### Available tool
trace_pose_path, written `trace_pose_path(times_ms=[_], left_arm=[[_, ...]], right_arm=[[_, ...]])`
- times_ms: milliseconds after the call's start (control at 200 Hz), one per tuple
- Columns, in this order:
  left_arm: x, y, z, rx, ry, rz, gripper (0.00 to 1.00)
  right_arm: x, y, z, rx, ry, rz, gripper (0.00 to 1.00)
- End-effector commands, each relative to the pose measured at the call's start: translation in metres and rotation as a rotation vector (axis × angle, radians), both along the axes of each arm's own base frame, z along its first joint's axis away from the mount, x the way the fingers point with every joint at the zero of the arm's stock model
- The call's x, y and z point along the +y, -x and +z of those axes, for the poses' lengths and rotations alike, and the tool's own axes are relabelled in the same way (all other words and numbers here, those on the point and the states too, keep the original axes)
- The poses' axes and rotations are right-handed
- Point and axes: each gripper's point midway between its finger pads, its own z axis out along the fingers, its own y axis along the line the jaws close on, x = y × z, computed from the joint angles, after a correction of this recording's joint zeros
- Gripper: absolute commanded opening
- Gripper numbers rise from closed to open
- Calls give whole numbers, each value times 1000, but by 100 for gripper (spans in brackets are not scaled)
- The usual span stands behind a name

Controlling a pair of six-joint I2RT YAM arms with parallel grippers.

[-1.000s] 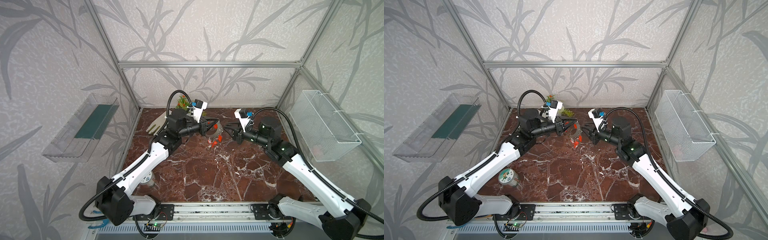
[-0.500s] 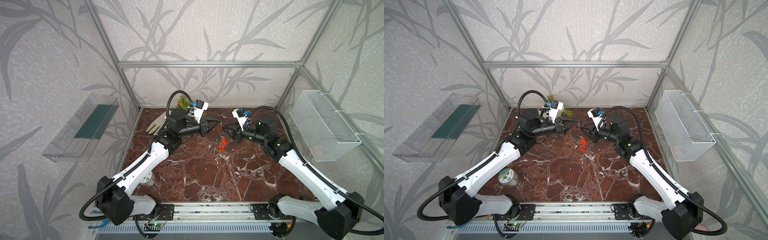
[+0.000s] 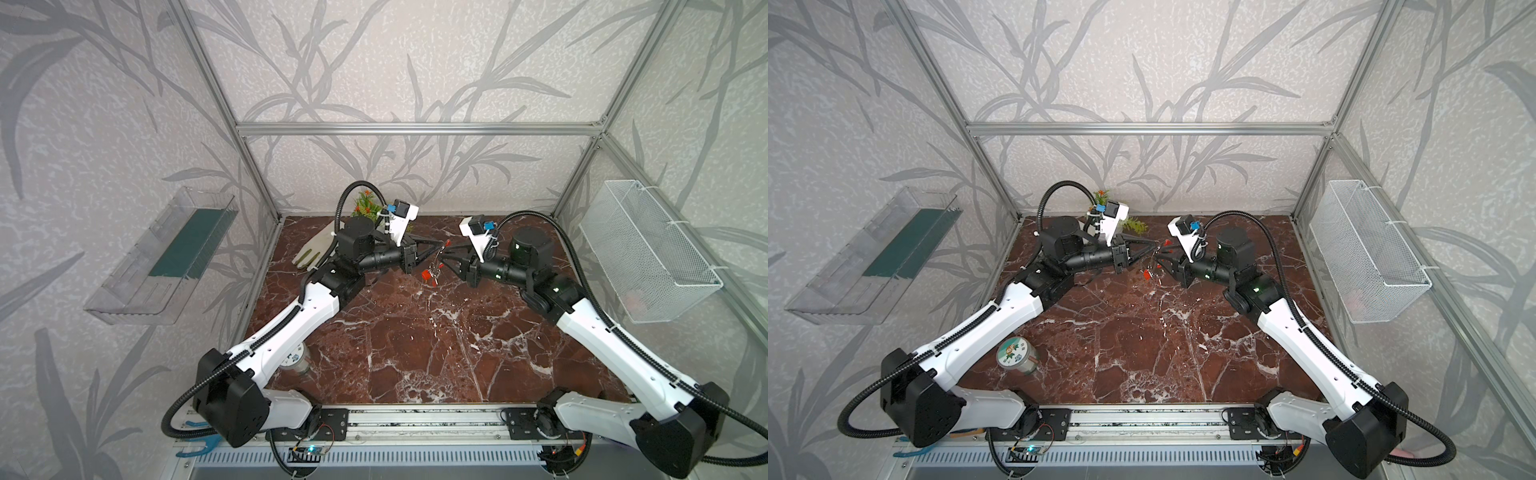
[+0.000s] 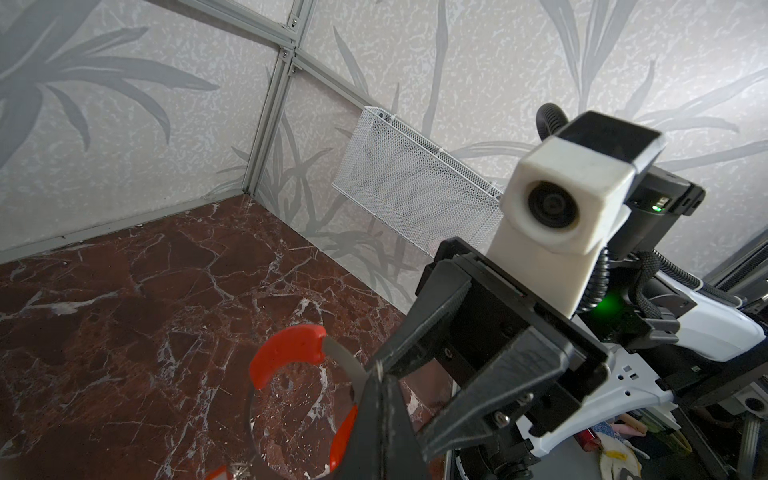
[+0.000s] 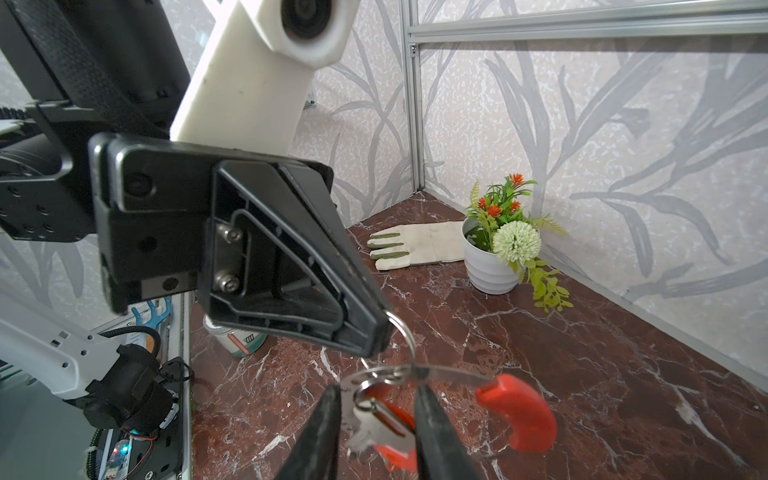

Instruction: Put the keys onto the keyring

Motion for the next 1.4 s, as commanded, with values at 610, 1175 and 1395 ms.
trace_pose_path(times_ms=[610, 1175, 1395], left_arm=[[1, 6, 24, -61, 30, -18, 0], [0, 10, 31, -51, 58, -40, 0], [1, 11, 31, -44, 59, -42, 0]], right_arm=[[-29, -6, 14, 84, -173, -26, 32], [-14, 1, -3, 188, -212, 99, 34], [-17, -2, -3, 175, -208, 67, 34]])
